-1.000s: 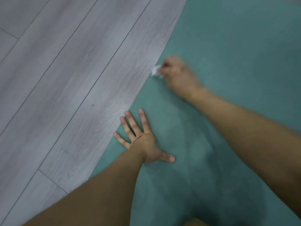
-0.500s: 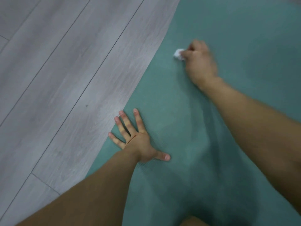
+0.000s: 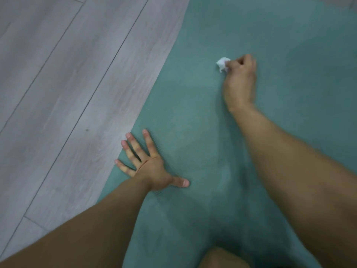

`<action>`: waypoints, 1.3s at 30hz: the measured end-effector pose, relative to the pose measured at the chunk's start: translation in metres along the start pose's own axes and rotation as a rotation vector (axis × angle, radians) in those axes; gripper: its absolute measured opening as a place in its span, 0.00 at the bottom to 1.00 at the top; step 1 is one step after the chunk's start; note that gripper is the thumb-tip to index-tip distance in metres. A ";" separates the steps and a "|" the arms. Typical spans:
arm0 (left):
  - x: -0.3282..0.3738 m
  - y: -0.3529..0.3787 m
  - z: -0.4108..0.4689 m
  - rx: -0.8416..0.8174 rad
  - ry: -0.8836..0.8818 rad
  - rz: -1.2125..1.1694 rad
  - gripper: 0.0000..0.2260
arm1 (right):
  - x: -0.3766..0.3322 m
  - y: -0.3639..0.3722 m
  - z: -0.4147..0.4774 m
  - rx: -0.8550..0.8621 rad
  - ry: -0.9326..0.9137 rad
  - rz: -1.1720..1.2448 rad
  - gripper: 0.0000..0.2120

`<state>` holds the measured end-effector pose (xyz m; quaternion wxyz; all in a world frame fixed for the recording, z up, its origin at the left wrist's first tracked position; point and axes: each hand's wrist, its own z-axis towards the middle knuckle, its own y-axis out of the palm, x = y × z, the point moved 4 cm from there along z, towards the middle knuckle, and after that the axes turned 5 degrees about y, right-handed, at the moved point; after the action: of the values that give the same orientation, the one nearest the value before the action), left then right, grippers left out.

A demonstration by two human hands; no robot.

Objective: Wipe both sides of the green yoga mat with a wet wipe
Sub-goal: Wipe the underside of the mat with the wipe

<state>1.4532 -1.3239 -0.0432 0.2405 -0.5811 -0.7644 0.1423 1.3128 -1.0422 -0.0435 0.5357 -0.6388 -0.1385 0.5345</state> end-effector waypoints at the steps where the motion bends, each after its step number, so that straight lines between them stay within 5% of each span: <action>1: 0.000 0.000 -0.001 -0.002 -0.007 0.006 0.85 | -0.013 0.008 -0.020 -0.021 0.027 0.059 0.07; 3: 0.001 0.000 -0.001 -0.007 -0.021 0.016 0.85 | -0.054 0.020 -0.090 -0.237 -0.175 0.193 0.02; 5: 0.001 0.000 -0.001 -0.006 -0.040 0.022 0.85 | -0.076 0.019 -0.170 -0.543 -0.686 0.135 0.12; 6: 0.000 0.000 0.000 -0.004 -0.041 0.023 0.85 | -0.072 0.010 -0.180 -0.559 -0.856 0.144 0.13; 9: -0.001 0.001 0.001 -0.002 -0.008 0.003 0.85 | -0.012 -0.001 -0.088 -0.322 -0.543 0.050 0.02; 12: -0.001 0.001 0.001 0.003 0.013 -0.013 0.85 | 0.048 -0.029 0.007 0.024 0.043 -0.073 0.11; 14: 0.000 0.002 0.000 0.004 0.009 -0.010 0.85 | 0.031 -0.026 -0.009 0.093 0.179 -0.011 0.08; 16: 0.000 0.001 0.000 0.008 -0.010 0.004 0.85 | -0.020 -0.002 -0.077 -0.051 -0.031 0.220 0.03; 18: 0.000 0.001 0.000 0.017 -0.040 0.016 0.85 | -0.061 0.010 -0.159 -0.345 -0.547 0.201 0.11; 20: 0.000 0.002 0.001 0.021 -0.042 0.021 0.85 | -0.052 0.003 -0.178 -0.483 -0.811 0.147 0.16; 21: -0.001 0.003 0.002 0.023 -0.033 0.020 0.85 | -0.033 -0.003 -0.159 -0.441 -0.768 0.127 0.16; 26: -0.002 0.003 0.003 0.011 0.004 -0.001 0.85 | 0.101 -0.049 -0.020 0.026 0.082 -0.104 0.21; 28: -0.002 0.003 0.003 0.014 -0.003 0.009 0.86 | 0.103 -0.048 -0.024 0.132 0.227 -0.032 0.16; 31: -0.001 0.003 0.003 0.022 -0.015 0.018 0.86 | 0.043 -0.026 -0.089 0.036 0.131 0.135 0.09; 36: -0.002 0.003 0.004 0.054 -0.016 0.017 0.87 | -0.033 -0.019 -0.202 -0.473 -0.620 0.162 0.15; 37: -0.002 0.004 0.004 0.061 -0.009 0.017 0.87 | -0.024 -0.019 -0.191 -0.485 -0.657 0.116 0.15; 39: -0.003 0.005 0.005 0.072 -0.002 0.013 0.88 | 0.007 -0.026 -0.143 -0.358 -0.451 0.048 0.17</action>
<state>1.4548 -1.3253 -0.0506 0.2594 -0.5768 -0.7553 0.1719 1.4446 -1.1040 -0.0464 0.3571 -0.5914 -0.3311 0.6428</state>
